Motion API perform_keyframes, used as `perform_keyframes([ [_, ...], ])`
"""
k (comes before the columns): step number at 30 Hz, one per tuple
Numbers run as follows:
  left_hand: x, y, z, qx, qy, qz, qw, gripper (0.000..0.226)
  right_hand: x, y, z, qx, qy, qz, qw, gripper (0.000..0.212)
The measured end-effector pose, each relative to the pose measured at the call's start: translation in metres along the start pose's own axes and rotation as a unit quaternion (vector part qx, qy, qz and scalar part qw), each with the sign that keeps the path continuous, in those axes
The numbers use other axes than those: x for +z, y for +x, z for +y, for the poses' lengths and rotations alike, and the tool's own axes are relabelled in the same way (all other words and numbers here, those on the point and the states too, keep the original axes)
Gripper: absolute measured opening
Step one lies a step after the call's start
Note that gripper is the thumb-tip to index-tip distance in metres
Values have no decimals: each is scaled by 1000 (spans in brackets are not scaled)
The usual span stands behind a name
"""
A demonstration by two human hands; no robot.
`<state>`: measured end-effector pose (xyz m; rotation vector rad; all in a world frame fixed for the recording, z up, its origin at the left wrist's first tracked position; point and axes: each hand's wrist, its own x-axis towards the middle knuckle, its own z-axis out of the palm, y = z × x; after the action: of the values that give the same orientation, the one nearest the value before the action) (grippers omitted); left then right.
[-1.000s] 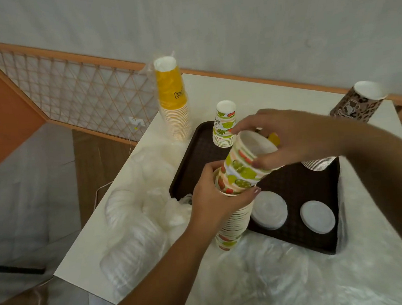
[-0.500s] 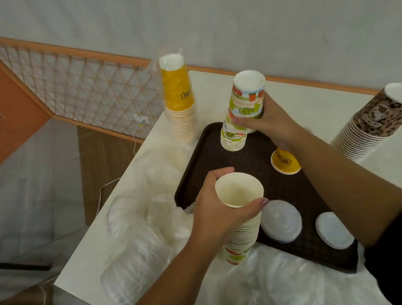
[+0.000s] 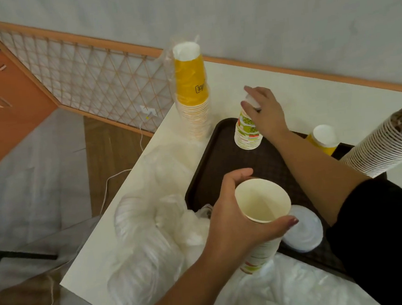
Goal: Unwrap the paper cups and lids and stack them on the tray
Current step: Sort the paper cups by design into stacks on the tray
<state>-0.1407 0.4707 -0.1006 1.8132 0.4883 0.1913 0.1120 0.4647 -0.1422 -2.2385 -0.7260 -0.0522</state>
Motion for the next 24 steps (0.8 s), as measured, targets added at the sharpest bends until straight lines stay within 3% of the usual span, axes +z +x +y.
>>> perform_keyframes([
  [4, 2, -1, -2, 10, -3, 4, 1000, 87, -15, -2, -10, 34, -106, -62, 992, 54],
  [6, 4, -2, -2, 10, -10, 3, 1000, 89, -32, -14, -24, 32, -76, -56, 995, 63],
  [8, 6, -3, -1, 13, -15, 3, 1000, 91, -56, -35, -49, 7, -15, -93, 996, 59],
  [10, 8, -4, 2, 12, -14, 7, 1000, 93, -84, -62, -75, -3, -12, -215, 977, 52],
  [13, 11, -5, 2, 17, -17, 28, 999, 99, -121, -104, -101, -23, -101, -408, 907, 63],
  [15, 14, -7, 3, 12, -22, 30, 999, 109, -129, -126, -107, -74, -175, -457, 869, 65],
  [19, 19, -12, 4, 12, -11, 21, 1000, 116, -127, -150, -104, -114, -195, -395, 890, 57],
  [24, 24, -16, 3, -8, 1, 48, 999, 76, -134, -152, -102, -129, -119, -327, 929, 44],
])
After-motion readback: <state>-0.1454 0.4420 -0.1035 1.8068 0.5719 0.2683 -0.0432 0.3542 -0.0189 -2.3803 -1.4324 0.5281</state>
